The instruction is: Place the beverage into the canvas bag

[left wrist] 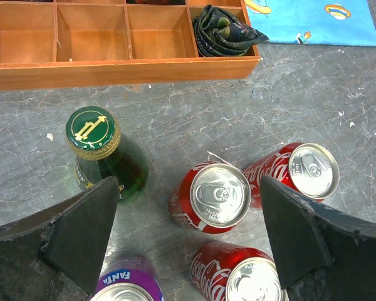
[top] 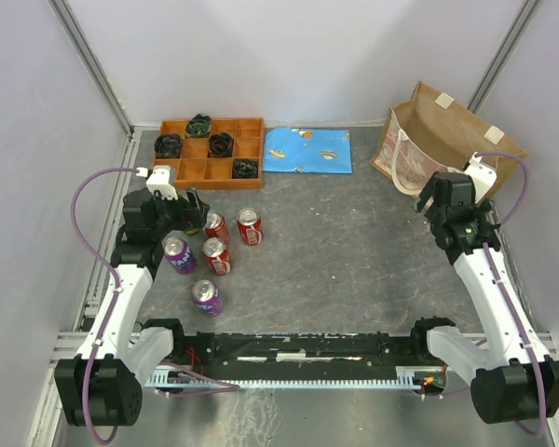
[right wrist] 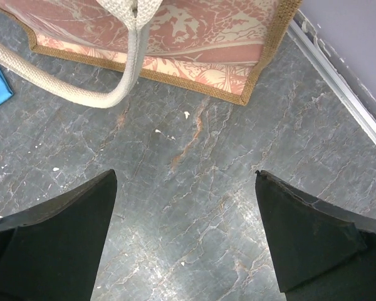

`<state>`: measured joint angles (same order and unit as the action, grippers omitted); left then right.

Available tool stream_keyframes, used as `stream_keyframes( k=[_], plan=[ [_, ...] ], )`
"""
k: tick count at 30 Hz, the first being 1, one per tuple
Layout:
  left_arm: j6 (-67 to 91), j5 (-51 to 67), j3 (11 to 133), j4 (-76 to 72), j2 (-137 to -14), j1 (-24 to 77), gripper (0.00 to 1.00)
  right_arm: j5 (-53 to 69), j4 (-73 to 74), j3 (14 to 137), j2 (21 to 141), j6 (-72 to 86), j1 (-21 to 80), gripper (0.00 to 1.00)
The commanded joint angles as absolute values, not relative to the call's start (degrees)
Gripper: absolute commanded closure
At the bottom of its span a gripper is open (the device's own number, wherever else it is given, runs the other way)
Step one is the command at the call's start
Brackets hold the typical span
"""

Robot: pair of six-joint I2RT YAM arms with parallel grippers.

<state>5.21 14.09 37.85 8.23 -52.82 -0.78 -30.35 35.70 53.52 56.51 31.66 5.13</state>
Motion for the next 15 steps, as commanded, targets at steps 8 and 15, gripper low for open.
stream_keyframes(
  k=[8,15],
  plan=[
    [5.09,14.83,38.0,5.95,-50.48,-0.52,0.01,-26.94,33.46,48.88,49.52,28.63,4.82,0.01],
    [4.85,15.28,38.22,6.03,-50.44,-0.44,0.01,-19.2,32.58,49.47,46.1,30.62,4.81,0.01]
  ],
)
